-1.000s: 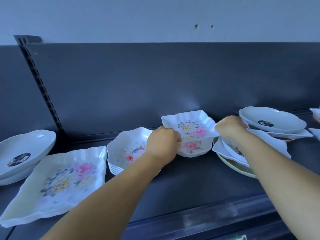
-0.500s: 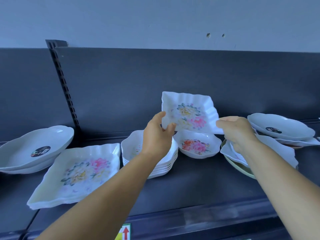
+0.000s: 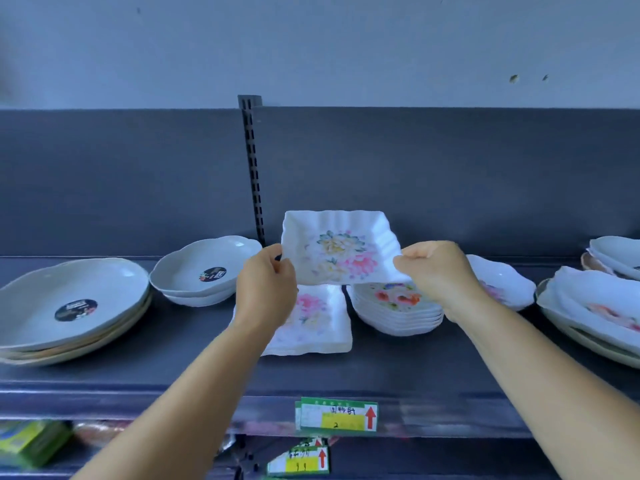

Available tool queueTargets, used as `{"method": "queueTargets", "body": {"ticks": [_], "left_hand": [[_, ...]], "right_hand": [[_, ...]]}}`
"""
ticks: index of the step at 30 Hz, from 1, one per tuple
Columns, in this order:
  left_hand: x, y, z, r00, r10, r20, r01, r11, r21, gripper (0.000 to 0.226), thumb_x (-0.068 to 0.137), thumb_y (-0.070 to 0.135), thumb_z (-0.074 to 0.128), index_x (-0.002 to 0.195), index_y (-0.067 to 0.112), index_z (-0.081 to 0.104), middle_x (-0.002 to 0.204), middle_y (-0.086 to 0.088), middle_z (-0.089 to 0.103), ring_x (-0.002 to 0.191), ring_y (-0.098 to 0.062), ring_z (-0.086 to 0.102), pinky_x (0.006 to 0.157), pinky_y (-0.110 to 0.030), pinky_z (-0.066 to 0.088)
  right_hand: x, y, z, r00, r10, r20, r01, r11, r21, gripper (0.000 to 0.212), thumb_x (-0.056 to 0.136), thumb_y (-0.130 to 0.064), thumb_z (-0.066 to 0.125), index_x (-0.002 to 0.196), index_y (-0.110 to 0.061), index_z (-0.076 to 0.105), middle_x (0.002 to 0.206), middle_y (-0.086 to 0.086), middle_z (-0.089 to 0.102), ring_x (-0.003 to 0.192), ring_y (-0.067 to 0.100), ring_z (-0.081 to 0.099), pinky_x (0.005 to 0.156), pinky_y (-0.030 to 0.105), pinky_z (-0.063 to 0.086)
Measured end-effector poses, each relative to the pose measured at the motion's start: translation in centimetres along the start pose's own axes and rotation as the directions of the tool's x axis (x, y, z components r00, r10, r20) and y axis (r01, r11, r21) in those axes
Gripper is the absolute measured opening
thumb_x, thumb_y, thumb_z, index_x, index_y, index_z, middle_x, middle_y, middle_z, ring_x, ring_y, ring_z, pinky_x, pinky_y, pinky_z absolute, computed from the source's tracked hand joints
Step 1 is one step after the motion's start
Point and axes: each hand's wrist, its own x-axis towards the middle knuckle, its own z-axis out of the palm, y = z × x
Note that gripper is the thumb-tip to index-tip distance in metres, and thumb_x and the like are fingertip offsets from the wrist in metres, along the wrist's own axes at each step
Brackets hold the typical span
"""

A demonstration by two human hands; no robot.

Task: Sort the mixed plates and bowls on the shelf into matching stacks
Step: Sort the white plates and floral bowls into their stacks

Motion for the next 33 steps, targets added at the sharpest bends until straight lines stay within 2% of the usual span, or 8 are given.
{"method": "queueTargets", "body": {"ticks": [4, 9, 12, 16, 23, 28, 30, 33], "left_hand": [[-0.7, -2.3, -3.6, 0.999, -0.032, -0.033, 0.035, 0.996, 0.079, 0.028, 0.089, 0.002, 0.034, 0.08, 0.025, 0.049, 0.067, -0.008, 0.036, 0.06, -0.02, 0.03, 0.052, -0.026, 0.028], [-2.0, -5.1, -6.0, 0.999, -0.05, -0.007, 0.051, 0.985, 0.163, 0.023, 0.086, 0.001, 0.037, 0.07, 0.014, 0.048, 0.061, -0.006, 0.031, 0.057, -0.019, 0.025, 0.049, -0.025, 0.024], [-2.4, -6.4, -6.6, 0.998, -0.059, 0.022, 0.053, 0.976, 0.212, 0.02, 0.086, 0.002, 0.038, 0.071, 0.009, 0.049, 0.057, -0.003, 0.036, 0.049, -0.018, 0.025, 0.039, -0.02, 0.02], [-2.5, -7.5, -7.1, 0.995, -0.098, 0.025, 0.095, 0.99, 0.108, 0.031, 0.089, 0.006, 0.039, 0.104, 0.014, 0.065, 0.061, 0.005, 0.054, 0.045, -0.011, 0.038, 0.031, -0.01, 0.025], [-2.3, -7.1, -7.2, 0.997, -0.045, 0.057, 0.035, 0.986, 0.161, 0.019, 0.082, 0.0, 0.039, 0.08, -0.009, 0.056, 0.062, -0.008, 0.038, 0.055, -0.02, 0.024, 0.043, -0.023, 0.02], [-1.0, -6.9, -6.4, 0.989, -0.099, 0.113, 0.073, 0.973, 0.217, 0.013, 0.078, -0.002, 0.036, 0.067, 0.005, 0.04, 0.069, -0.006, 0.032, 0.056, -0.018, 0.019, 0.045, -0.024, 0.016], [-0.7, -7.1, -6.2, 0.98, -0.134, 0.144, 0.102, 0.972, 0.211, 0.018, 0.078, -0.003, 0.036, 0.069, 0.01, 0.044, 0.071, -0.003, 0.038, 0.055, -0.016, 0.026, 0.042, -0.024, 0.019], [-1.2, -7.2, -6.0, 0.97, -0.155, 0.187, 0.129, 0.981, 0.142, 0.03, 0.082, -0.004, 0.037, 0.096, 0.009, 0.06, 0.084, -0.002, 0.061, 0.068, -0.019, 0.048, 0.047, -0.023, 0.034]], "right_hand": [[-2.1, -1.7, 3.2, 0.994, -0.042, 0.101, 0.057, 0.988, -0.146, 0.018, 0.083, -0.009, 0.054, 0.067, -0.006, 0.045, 0.062, 0.006, 0.026, 0.052, 0.019, 0.021, 0.047, 0.025, 0.015], [-4.2, -1.9, 5.9, 0.986, -0.055, 0.158, 0.104, 0.942, -0.32, 0.04, 0.083, -0.011, 0.053, 0.06, -0.02, 0.021, 0.059, -0.001, 0.018, 0.055, 0.018, 0.014, 0.052, 0.028, 0.011], [-5.2, -1.7, 6.8, 0.98, -0.036, 0.196, 0.11, 0.917, -0.383, 0.034, 0.084, -0.013, 0.054, 0.063, -0.016, 0.028, 0.061, 0.003, 0.022, 0.055, 0.019, 0.018, 0.052, 0.03, 0.012], [-6.0, -1.7, 7.5, 0.98, -0.003, 0.2, 0.093, 0.89, -0.447, 0.018, 0.087, -0.016, 0.053, 0.074, -0.013, 0.04, 0.069, 0.008, 0.035, 0.06, 0.022, 0.028, 0.054, 0.029, 0.021], [-6.1, -2.3, 7.1, 0.983, 0.061, 0.175, 0.058, 0.794, -0.606, 0.017, 0.09, -0.015, 0.047, 0.075, -0.008, 0.051, 0.07, 0.008, 0.052, 0.061, 0.023, 0.041, 0.053, 0.028, 0.031], [-5.0, -2.1, 7.9, 0.987, 0.099, 0.126, 0.001, 0.784, -0.621, 0.025, 0.088, -0.008, 0.044, 0.064, -0.012, 0.038, 0.065, 0.004, 0.045, 0.058, 0.02, 0.038, 0.047, 0.028, 0.024], [-5.0, -2.0, 8.5, 0.985, 0.112, 0.13, 0.0, 0.759, -0.651, 0.022, 0.089, -0.008, 0.043, 0.067, -0.012, 0.041, 0.071, 0.004, 0.049, 0.064, 0.022, 0.043, 0.047, 0.028, 0.026], [-5.5, -1.7, 8.9, 0.982, 0.128, 0.141, -0.009, 0.769, -0.639, 0.026, 0.091, -0.007, 0.043, 0.068, -0.016, 0.034, 0.072, 0.002, 0.046, 0.059, 0.016, 0.039, 0.047, 0.027, 0.027]]}}
